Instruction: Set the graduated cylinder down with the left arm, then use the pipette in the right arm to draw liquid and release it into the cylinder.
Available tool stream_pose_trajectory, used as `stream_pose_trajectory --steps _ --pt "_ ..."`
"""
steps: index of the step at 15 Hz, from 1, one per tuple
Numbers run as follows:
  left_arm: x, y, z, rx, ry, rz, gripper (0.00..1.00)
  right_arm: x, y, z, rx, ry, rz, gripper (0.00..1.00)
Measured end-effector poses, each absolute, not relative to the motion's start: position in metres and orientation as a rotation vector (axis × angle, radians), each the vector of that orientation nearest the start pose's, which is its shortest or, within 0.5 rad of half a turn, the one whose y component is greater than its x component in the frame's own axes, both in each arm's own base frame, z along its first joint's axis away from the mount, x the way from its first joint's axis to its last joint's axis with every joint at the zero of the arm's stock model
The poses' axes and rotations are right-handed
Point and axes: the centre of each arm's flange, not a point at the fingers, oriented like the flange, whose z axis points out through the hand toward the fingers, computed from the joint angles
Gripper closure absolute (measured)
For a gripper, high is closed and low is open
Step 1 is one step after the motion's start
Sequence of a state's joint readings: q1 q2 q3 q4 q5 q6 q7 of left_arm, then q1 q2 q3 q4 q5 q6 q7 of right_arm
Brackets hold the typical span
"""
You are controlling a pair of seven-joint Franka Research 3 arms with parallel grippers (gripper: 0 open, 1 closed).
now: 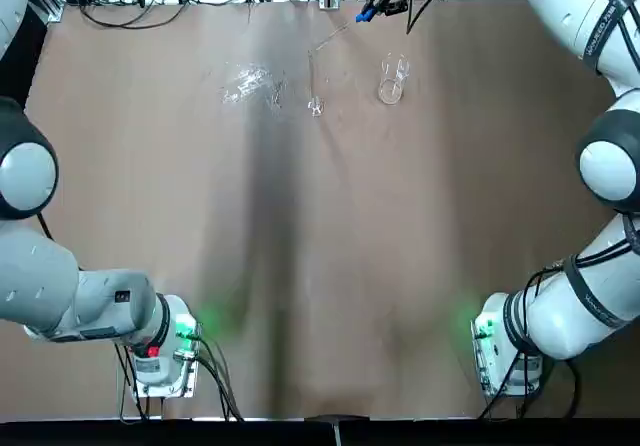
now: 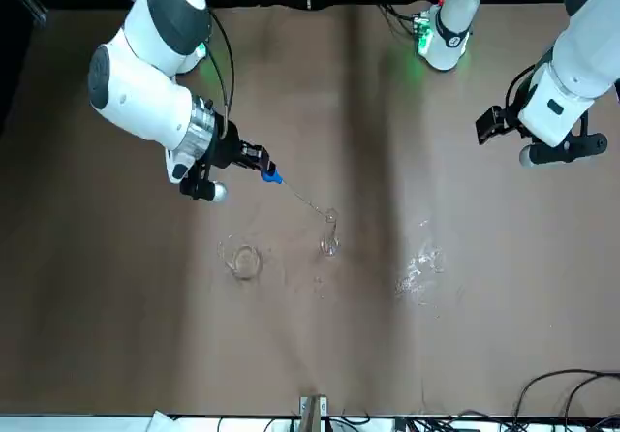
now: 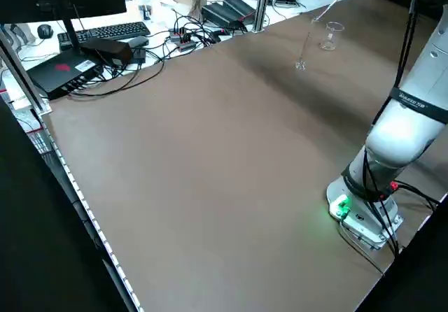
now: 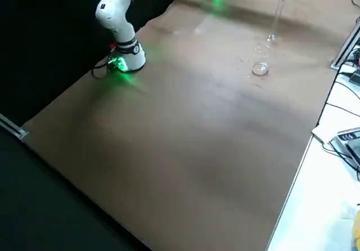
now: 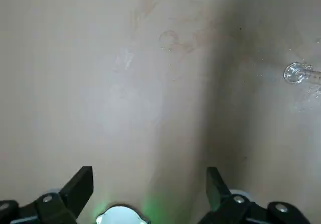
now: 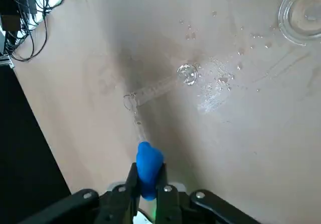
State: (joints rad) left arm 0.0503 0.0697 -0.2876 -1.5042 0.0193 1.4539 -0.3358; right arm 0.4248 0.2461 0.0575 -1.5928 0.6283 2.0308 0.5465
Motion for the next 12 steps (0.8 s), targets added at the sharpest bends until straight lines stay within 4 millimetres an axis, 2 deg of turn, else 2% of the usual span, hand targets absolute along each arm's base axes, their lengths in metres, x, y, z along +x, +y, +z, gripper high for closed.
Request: stream_pose_trajectory --steps 12 --pt "0.5484 -0.1245 0.6086 -3.1 -0.153 0.175 0.0 0.5699 0.3318 0.5201 -2.495 0.376 0.176 0.85"
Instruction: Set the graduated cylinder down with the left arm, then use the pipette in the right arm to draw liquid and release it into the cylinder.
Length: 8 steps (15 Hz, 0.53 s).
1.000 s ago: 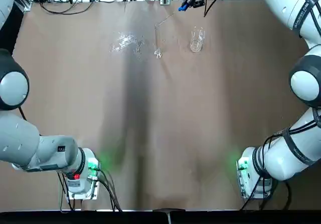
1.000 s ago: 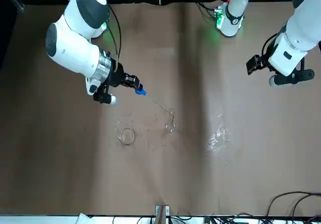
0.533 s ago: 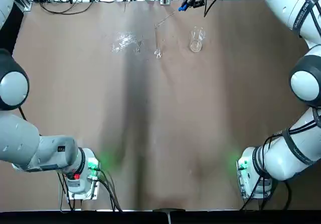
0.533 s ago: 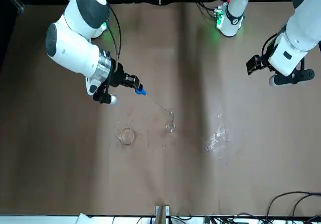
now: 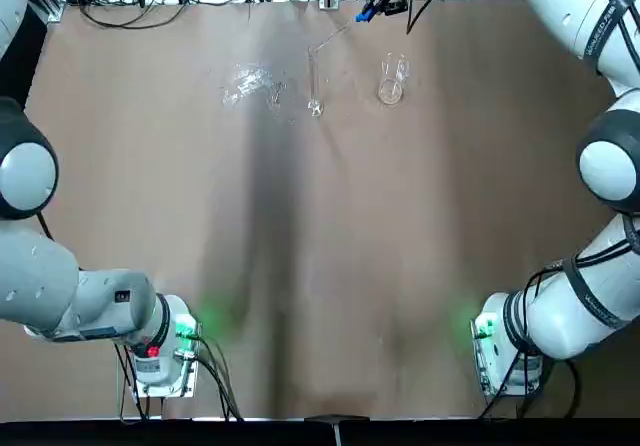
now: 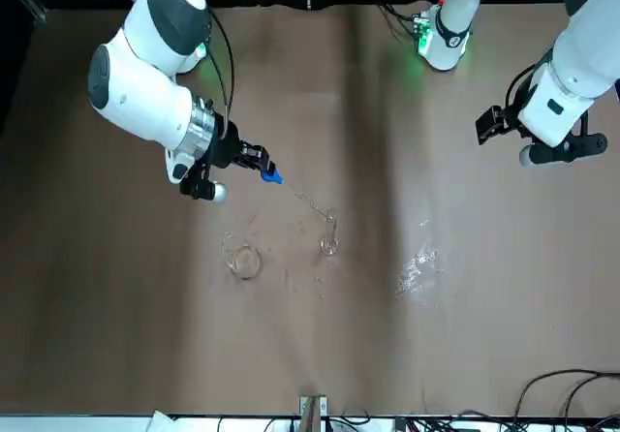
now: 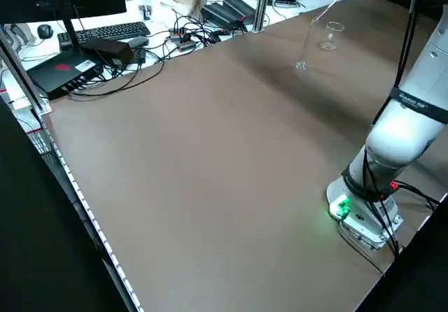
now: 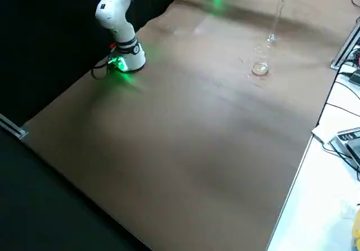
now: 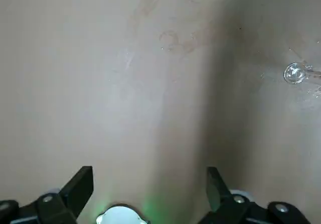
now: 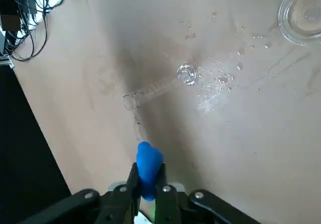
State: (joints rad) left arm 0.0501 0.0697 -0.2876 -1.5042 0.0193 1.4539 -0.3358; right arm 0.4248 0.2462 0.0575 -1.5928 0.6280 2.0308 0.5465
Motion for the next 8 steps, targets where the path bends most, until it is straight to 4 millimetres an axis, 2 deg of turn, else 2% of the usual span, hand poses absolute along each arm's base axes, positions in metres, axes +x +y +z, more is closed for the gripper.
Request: stream_pose_trajectory --steps 8 --pt "0.5484 -0.1246 0.6086 -3.1 -0.153 0.175 0.0 0.5699 0.3318 0.5201 -2.495 0.376 0.175 0.88"
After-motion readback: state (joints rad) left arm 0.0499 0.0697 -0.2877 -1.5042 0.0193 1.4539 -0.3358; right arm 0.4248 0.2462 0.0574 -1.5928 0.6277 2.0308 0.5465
